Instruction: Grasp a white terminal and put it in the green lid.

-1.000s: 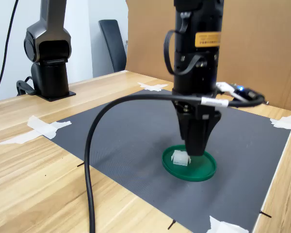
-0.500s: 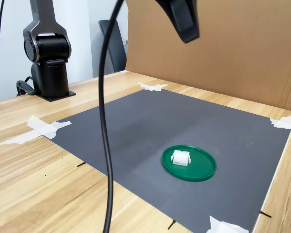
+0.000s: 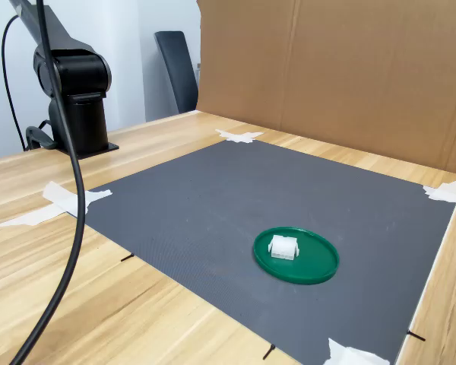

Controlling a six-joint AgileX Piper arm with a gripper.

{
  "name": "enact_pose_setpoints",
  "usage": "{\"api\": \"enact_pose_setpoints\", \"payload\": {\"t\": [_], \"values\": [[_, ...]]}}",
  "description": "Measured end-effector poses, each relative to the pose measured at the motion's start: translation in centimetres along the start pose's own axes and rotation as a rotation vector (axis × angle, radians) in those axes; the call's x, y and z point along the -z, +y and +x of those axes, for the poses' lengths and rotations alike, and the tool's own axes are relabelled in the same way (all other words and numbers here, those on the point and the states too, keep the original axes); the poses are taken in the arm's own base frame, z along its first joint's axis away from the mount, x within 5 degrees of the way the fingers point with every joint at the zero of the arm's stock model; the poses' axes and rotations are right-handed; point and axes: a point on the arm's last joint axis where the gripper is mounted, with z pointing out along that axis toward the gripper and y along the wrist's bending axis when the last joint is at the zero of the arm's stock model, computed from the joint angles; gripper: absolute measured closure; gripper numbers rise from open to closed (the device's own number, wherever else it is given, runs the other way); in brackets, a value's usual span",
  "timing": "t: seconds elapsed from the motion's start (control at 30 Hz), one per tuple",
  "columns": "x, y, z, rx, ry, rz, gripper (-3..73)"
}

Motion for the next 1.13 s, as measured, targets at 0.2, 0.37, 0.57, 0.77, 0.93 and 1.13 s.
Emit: {"api": "enact_pose_setpoints", "payload": {"t": [0.2,0.37,0.57,0.77,0.93,1.13], "values": [[2.4,-0.3,6.9,-0.024,-0.033,0.009,72.1],[3.7,-0.5,10.5,-0.025,-0.086,0.007,72.1],[3.5,-0.6,13.1,-0.024,-0.100,0.006,72.1],[2.4,-0.7,15.2,-0.018,-0.077,0.012,72.1],[1.7,-0.8,15.9,-0.018,-0.101,0.011,72.3],[0.6,-0.9,17.5,-0.018,-0.069,0.013,72.3]]}}
